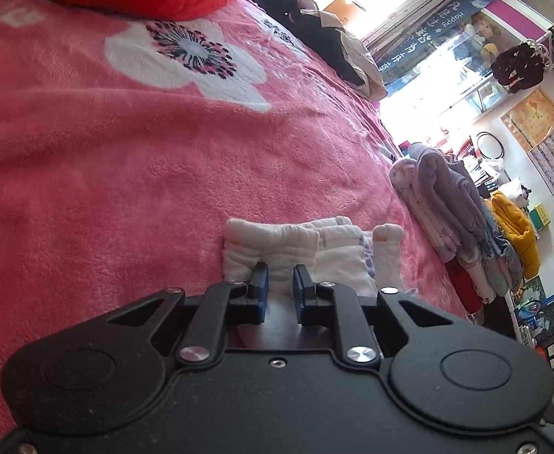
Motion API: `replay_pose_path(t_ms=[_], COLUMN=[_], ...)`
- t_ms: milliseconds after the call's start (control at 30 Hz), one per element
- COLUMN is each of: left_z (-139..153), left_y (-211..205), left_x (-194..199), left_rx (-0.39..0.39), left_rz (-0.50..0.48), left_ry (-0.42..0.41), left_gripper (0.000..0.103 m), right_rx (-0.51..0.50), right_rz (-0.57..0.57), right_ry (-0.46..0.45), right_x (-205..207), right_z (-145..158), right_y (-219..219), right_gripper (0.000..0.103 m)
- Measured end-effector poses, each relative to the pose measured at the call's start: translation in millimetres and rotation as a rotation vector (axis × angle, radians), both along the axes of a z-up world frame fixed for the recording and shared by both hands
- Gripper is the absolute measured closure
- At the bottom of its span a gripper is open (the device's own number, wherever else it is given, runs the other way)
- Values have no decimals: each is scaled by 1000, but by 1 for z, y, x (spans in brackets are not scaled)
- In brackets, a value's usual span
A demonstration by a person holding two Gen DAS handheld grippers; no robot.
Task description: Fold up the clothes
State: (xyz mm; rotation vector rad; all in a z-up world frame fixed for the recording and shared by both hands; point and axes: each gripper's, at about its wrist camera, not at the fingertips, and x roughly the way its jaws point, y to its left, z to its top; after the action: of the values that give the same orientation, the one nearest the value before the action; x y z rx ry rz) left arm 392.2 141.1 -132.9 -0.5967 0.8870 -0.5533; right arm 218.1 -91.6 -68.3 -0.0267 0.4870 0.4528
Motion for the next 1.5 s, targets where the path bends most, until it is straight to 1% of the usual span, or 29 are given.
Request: replay_pose_path(t_ms=[133, 233, 300, 367, 400, 467, 500, 567, 633, 700, 800, 833, 867, 900, 933, 967, 1000, 1033, 1067, 1100, 1200, 1267, 1367, 1400, 1433, 1500], left_z=[1, 5, 16, 34, 43, 58, 59, 59, 48, 39, 29, 28, 28, 31, 36, 38, 37, 32, 25, 18, 13, 17, 36, 42, 49, 57], left_y=[6, 9, 9, 10, 9, 8, 5, -1, -5, -7, -9, -9, -8, -5, 0, 4, 7, 7, 4, 2, -8, -8, -6, -5, -3, -4], left_x=[-1, -2, -6, -15, -20, -29, -31, -35, -33, -32, -35, -38, -40, -43, -48, -51, -51, -50, -49, -48, -46, -46, -56, -59, -62, -69], left_rx=[-43, -61, -32, -2, 25, 62, 70, 86, 107, 119, 93, 91, 87, 64, 27, -6, -21, -11, -7, -2, 33, 97, 180, 207, 219, 215], left_rz=[14, 18, 18, 6, -4, -34, -58, -105, -103, -103, -127, -119, -110, -92, -59, -42, -19, 9, 11, 13, 4, -2, 15, 20, 11, -54], left_ry=[20, 20, 0, -61, -102, -172, -178, -187, -150, -117, -83, -96, -108, -126, -173, -196, -190, -180, -170, -160, -142, -129, -202, -226, -254, -306], left_gripper=[88, 87, 86, 81, 81, 81, 81, 81, 80, 79, 79, 81, 94, 95, 96, 96, 96, 96, 96, 96, 96, 94, 87, 87, 87, 87], right_rx=[-109, -112, -114, -106, -111, -118, -121, -153, -197, -208, -211, -220, -234, -249, -252, -252, -252, -239, -220, -216, -220, -232, -238, -233, -221, -205], right_rz=[14, -13, -32, -46, -59, -43, -33, 23, 73, 97, 103, 109, 113, 117, 117, 117, 117, 111, 103, 98, 87, 86, 81, 77, 74, 68], right_ry=[148, 155, 123, 81, 52, 1, -24, -38, -45, -42, -32, -28, -19, -10, 1, 12, 23, 41, 60, 69, 82, 82, 81, 77, 66, 25], right_x=[28, 30, 26, 17, 11, -3, -10, -20, -29, -36, -42, -43, -43, -43, -44, -44, -45, -46, -47, -49, -56, -60, -63, -64, -67, -75], right_z=[-31, -33, -28, -21, -17, -9, -5, -5, -8, -11, -14, -15, -17, -18, -19, -19, -20, -21, -23, -25, -32, -34, -34, -32, -29, -25], right_y=[7, 5, 6, 6, 7, 11, 14, 26, 40, 49, 55, 58, 60, 62, 61, 61, 60, 58, 55, 54, 53, 54, 55, 55, 54, 52], right_gripper=[92, 86, 80, 68, 67, 64, 64, 64, 64, 64, 64, 64, 63, 62, 62, 61, 59, 53, 49, 49, 48, 46, 45, 45, 45, 45])
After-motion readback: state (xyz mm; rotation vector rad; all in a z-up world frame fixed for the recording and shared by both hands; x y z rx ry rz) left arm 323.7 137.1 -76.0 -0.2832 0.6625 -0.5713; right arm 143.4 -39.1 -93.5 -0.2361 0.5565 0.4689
